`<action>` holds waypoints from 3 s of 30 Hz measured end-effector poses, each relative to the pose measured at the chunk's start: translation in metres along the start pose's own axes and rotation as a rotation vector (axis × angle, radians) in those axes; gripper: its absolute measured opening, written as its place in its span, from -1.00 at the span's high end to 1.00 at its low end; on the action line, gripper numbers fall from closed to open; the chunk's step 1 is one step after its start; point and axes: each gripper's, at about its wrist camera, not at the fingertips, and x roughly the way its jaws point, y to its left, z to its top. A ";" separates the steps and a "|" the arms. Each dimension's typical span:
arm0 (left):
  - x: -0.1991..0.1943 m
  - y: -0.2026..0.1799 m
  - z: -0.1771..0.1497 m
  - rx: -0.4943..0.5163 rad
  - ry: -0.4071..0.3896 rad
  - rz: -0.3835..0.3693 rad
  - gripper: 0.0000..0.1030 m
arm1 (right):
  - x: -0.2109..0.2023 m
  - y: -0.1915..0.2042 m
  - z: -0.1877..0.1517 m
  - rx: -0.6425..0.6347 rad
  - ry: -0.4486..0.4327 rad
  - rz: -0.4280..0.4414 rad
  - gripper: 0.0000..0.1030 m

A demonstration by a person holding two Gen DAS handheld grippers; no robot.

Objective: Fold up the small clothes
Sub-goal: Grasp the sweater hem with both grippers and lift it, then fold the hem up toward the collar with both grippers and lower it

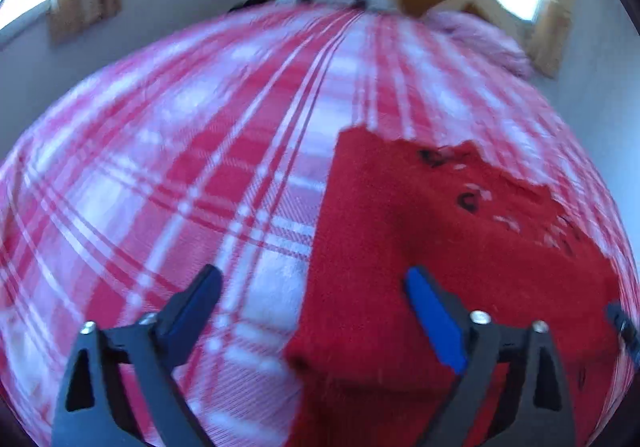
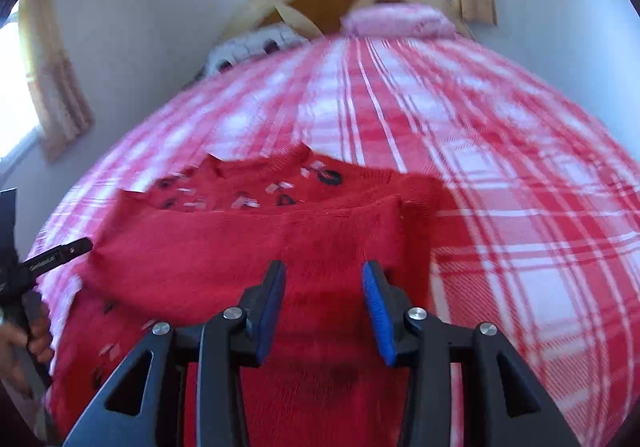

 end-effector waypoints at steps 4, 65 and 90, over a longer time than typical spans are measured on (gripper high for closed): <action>-0.054 0.023 -0.018 0.126 -0.080 -0.053 -0.89 | -0.047 -0.006 -0.026 -0.016 -0.001 0.019 -0.11; -0.131 0.057 -0.199 0.334 0.236 -0.633 0.76 | -0.109 -0.015 -0.217 0.228 0.376 0.406 0.78; -0.164 0.046 -0.159 0.264 0.181 -0.761 0.92 | -0.130 -0.007 -0.130 0.338 0.188 0.726 0.84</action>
